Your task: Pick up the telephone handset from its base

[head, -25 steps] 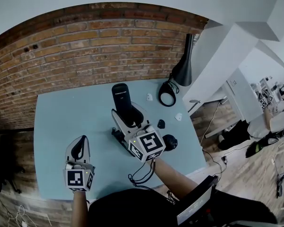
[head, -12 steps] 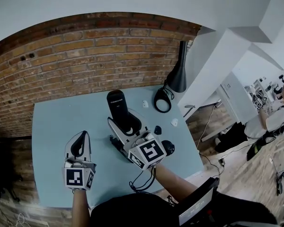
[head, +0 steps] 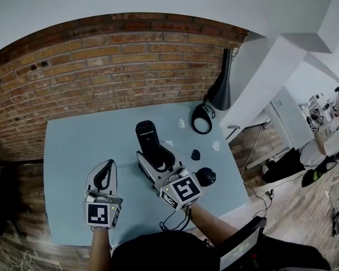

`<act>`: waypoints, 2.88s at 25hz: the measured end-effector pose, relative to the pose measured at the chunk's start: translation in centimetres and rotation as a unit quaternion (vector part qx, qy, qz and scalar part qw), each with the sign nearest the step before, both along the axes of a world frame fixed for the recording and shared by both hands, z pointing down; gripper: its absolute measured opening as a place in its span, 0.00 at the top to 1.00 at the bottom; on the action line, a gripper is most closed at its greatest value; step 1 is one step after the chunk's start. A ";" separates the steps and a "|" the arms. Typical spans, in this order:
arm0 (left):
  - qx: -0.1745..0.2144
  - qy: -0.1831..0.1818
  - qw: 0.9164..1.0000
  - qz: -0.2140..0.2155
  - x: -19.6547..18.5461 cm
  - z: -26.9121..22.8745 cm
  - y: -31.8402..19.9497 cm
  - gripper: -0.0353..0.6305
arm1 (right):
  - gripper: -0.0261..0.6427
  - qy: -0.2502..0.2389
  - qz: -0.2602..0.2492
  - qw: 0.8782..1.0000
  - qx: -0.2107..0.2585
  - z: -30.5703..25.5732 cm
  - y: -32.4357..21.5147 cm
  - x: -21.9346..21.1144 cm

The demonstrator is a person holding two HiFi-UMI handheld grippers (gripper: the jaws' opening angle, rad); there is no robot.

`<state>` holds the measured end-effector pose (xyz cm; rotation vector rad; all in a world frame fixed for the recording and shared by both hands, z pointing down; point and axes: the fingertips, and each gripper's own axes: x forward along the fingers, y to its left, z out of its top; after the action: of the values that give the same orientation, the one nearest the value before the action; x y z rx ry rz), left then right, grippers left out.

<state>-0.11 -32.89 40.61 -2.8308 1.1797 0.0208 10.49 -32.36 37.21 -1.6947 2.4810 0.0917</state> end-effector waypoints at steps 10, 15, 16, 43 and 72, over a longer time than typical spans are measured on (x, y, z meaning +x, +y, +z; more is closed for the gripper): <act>-0.009 -0.016 1.000 -0.001 -0.4 2.6 0.1 0.91 | 0.61 0.003 -0.005 0.998 -0.056 4.8 0.0 -0.7; -0.019 -0.033 0.999 0.006 -0.1 3.7 0.6 0.91 | 0.61 0.003 -0.004 0.997 -0.072 6.2 0.1 -0.8; -0.017 -0.028 0.999 0.006 -0.1 3.9 0.6 0.91 | 0.61 0.004 -0.005 0.997 -0.074 6.4 0.2 -0.8; -0.042 -0.037 0.998 0.004 -0.1 8.2 0.9 0.91 | 0.61 0.037 -0.021 0.991 -0.130 11.4 0.8 -1.6; -0.083 -0.052 0.995 0.008 -0.6 11.6 1.5 0.91 | 0.61 0.051 -0.030 0.982 -0.178 15.8 1.6 -1.7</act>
<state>-0.75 -31.40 52.18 -2.9408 1.1892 -0.2306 8.79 -30.77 53.03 -1.7775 2.7536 -0.2974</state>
